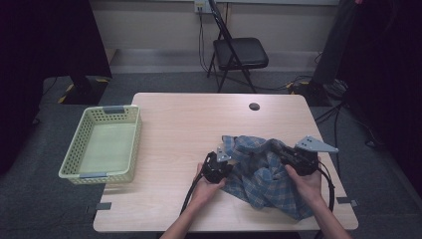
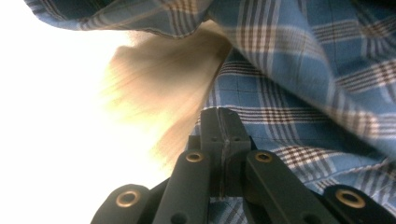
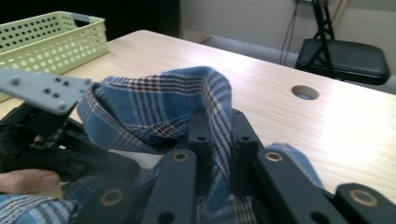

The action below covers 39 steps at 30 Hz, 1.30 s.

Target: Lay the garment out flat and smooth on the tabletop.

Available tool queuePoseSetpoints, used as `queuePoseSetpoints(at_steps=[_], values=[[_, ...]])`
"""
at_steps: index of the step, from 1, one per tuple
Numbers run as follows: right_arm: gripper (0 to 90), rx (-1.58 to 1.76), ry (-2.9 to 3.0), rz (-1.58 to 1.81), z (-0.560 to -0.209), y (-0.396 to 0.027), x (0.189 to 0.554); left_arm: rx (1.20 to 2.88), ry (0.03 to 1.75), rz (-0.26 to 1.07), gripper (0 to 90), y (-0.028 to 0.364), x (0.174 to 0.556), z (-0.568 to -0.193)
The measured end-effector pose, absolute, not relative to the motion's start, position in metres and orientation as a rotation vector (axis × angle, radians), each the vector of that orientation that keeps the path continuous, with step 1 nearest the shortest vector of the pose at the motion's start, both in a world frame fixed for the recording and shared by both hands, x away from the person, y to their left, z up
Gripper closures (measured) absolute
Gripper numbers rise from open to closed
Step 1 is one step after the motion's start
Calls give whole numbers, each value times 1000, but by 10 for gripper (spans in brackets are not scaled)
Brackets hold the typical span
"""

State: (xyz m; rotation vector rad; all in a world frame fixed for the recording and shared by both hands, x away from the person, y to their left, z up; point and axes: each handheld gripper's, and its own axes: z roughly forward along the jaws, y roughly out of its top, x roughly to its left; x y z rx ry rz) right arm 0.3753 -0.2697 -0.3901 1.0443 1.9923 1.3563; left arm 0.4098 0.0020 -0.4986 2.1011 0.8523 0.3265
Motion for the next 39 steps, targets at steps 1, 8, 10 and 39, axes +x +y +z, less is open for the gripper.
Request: queuePoseSetpoints(at_steps=[1,8,10,39], values=[[832,1051,1985,1355,-389,-273,375,2105,842,334,899,2,409,-499],[833,1100,1918,1342,-383,-304,373,2161,810,415,900,1,401,-496],[833,1130,1893,1338,-382,-317,373,2163,808,407,900,5,400,-496],[580,1354,1778,1059,-403,-401,376,2044,894,375,592,69,384,-473]])
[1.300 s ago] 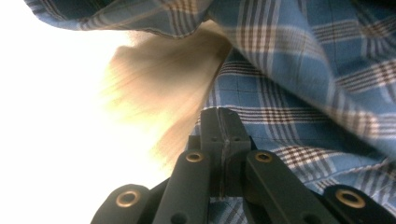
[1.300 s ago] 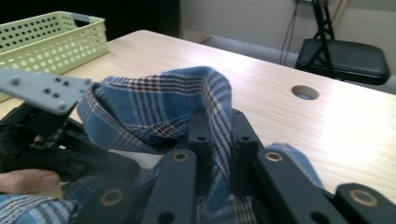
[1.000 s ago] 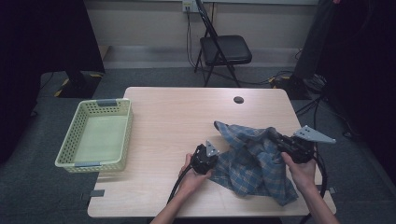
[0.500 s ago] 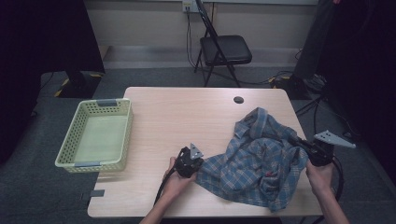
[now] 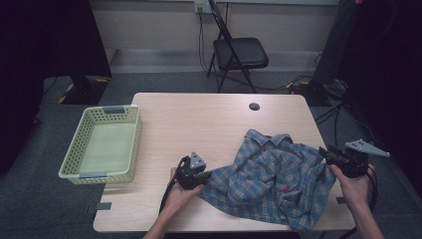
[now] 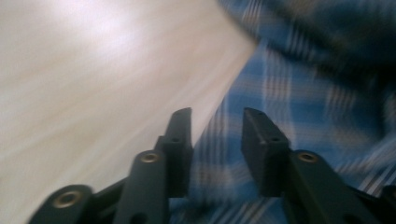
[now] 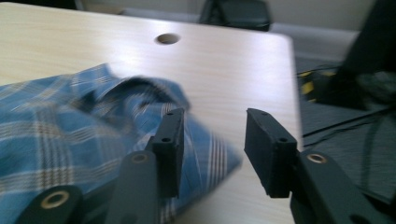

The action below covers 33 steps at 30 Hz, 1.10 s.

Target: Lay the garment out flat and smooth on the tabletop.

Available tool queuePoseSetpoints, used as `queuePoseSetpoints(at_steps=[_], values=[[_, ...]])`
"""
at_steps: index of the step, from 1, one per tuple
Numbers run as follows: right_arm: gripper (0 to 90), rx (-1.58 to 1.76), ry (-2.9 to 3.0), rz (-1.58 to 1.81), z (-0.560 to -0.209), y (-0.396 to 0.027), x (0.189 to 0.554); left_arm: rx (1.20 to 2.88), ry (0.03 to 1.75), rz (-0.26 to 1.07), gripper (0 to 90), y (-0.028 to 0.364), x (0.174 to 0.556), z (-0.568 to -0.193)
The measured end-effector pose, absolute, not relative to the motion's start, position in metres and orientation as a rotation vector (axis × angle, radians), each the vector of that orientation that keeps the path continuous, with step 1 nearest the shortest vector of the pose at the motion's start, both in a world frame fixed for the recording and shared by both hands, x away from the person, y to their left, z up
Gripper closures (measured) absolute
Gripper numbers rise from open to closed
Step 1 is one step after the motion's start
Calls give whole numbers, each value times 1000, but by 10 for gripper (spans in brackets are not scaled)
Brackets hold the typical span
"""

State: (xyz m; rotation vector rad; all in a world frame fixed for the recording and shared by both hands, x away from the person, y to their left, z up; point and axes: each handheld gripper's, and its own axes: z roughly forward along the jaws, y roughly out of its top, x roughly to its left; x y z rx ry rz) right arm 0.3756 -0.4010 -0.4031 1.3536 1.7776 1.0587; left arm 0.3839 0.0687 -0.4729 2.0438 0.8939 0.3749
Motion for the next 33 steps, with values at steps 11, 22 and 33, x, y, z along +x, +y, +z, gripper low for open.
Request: queuePoseSetpoints(at_steps=[11,22,33], values=[[533,1195,1888,1146,-395,-356,369,1898,803,244,400,19,397,-445],[483,1280,2053,1089,-459,-318,384,2119,786,292,426,-16,402,-492],[445,1319,2177,1107,-485,-320,385,2160,825,285,565,3,382,-488]])
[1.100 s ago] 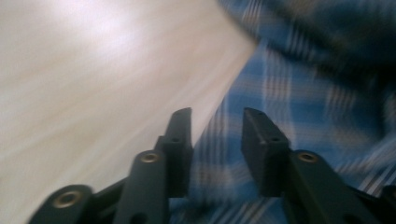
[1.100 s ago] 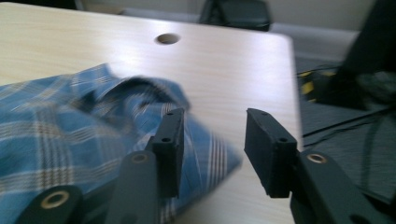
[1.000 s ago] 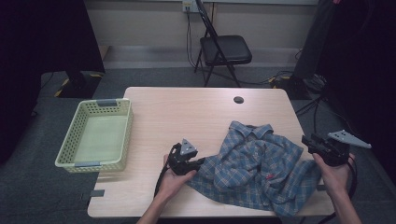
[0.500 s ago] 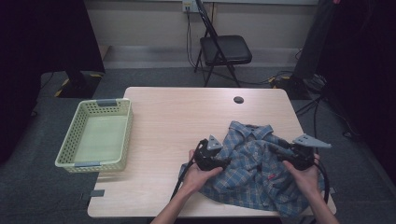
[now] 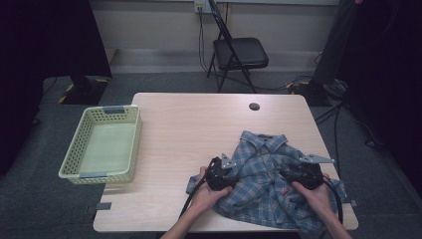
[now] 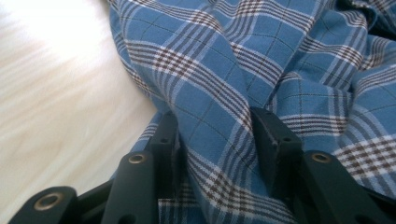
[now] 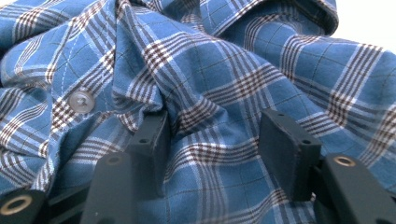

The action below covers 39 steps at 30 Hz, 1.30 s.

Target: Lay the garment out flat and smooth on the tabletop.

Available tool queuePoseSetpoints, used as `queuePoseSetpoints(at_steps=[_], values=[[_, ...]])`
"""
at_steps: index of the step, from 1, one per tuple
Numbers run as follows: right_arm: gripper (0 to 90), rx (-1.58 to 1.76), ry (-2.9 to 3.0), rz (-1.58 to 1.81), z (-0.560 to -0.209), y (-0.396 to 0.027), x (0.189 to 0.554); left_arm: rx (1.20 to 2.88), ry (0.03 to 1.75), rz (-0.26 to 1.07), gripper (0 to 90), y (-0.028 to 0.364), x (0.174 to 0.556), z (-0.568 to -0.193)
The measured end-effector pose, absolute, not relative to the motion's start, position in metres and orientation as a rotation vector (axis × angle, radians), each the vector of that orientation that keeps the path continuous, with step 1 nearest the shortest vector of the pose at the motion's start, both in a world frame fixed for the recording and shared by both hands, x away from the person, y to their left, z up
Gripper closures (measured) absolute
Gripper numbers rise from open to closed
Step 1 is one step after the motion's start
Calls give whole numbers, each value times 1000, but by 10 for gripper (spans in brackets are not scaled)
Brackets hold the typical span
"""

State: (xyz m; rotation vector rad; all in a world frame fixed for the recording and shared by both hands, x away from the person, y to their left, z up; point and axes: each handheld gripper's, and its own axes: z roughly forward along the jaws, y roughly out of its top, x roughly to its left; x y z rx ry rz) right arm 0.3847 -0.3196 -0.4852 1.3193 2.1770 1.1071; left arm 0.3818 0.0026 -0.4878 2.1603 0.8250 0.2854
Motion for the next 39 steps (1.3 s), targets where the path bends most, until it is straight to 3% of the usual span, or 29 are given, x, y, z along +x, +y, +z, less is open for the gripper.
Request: queuePoseSetpoints(at_steps=[8,14,16,20,26,30,32,36,39], values=[[445,1203,2266,1164,-491,-291,376,2162,880,205,580,41,351,-485],[468,1152,2303,1173,-490,-278,364,2140,824,155,649,71,329,-482],[547,1125,2323,1172,-489,-277,359,2075,831,155,614,78,331,-477],[608,1079,2330,1141,-485,-273,350,1968,873,145,463,79,349,-469],[629,1058,2358,1143,-484,-273,343,1932,969,135,393,62,387,-471],[629,1033,2390,1140,-485,-273,337,2007,1049,133,390,47,403,-488],[629,1020,2406,1136,-485,-272,334,2026,1031,122,435,42,402,-494],[628,1011,2440,1153,-486,-274,328,2105,955,150,654,38,386,-492],[627,991,2467,1165,-486,-273,324,2138,911,171,735,41,371,-489]])
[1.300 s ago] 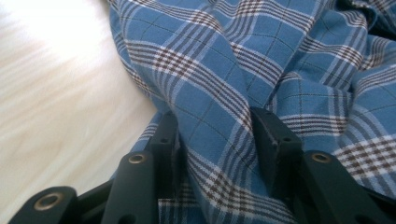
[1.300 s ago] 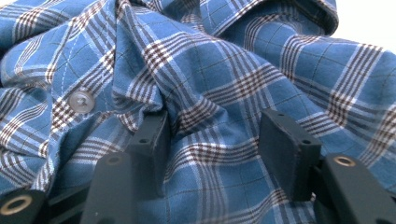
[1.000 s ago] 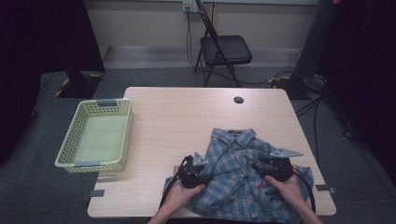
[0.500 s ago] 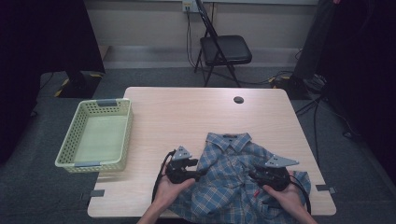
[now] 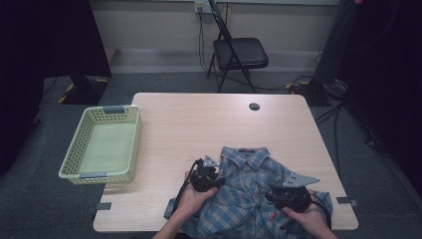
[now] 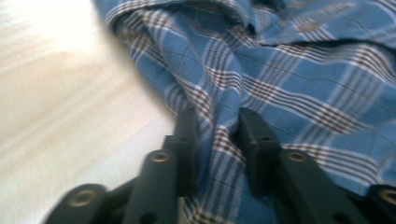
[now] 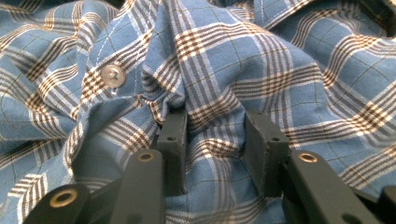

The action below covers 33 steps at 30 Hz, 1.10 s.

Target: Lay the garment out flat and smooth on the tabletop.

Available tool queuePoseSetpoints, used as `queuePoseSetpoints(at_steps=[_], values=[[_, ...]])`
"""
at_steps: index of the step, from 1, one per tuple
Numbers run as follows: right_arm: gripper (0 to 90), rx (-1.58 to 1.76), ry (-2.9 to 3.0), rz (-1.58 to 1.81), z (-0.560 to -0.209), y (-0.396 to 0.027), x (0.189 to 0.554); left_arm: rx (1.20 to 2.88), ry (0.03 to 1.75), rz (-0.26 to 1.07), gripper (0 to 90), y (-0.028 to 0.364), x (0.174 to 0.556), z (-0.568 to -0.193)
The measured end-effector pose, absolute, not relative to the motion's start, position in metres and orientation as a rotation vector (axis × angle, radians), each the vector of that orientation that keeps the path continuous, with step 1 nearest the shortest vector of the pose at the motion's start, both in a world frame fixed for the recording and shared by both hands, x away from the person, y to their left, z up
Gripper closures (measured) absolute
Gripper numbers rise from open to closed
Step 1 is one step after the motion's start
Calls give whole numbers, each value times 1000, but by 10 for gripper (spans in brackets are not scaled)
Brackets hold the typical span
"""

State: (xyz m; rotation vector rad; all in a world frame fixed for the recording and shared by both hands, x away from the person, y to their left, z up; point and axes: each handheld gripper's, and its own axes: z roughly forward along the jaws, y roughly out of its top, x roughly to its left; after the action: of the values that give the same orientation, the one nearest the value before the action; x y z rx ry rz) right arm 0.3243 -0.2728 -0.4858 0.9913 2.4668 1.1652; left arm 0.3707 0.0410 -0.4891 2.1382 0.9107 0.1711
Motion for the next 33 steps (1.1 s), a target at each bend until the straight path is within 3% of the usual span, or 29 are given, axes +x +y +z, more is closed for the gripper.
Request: queuePoseSetpoints(at_steps=[6,12,19,28,33], values=[[619,955,2538,1198,-486,-269,316,2132,866,138,761,56,347,-487],[522,961,2552,1225,-472,-274,316,1969,884,104,640,77,347,-478],[533,1024,2355,1401,-436,-299,338,1827,928,130,612,82,362,-466],[477,1161,2306,1197,-459,-304,373,1963,1001,132,462,68,377,-487],[439,1180,2315,1096,-476,-298,380,2015,988,168,435,60,377,-492]])
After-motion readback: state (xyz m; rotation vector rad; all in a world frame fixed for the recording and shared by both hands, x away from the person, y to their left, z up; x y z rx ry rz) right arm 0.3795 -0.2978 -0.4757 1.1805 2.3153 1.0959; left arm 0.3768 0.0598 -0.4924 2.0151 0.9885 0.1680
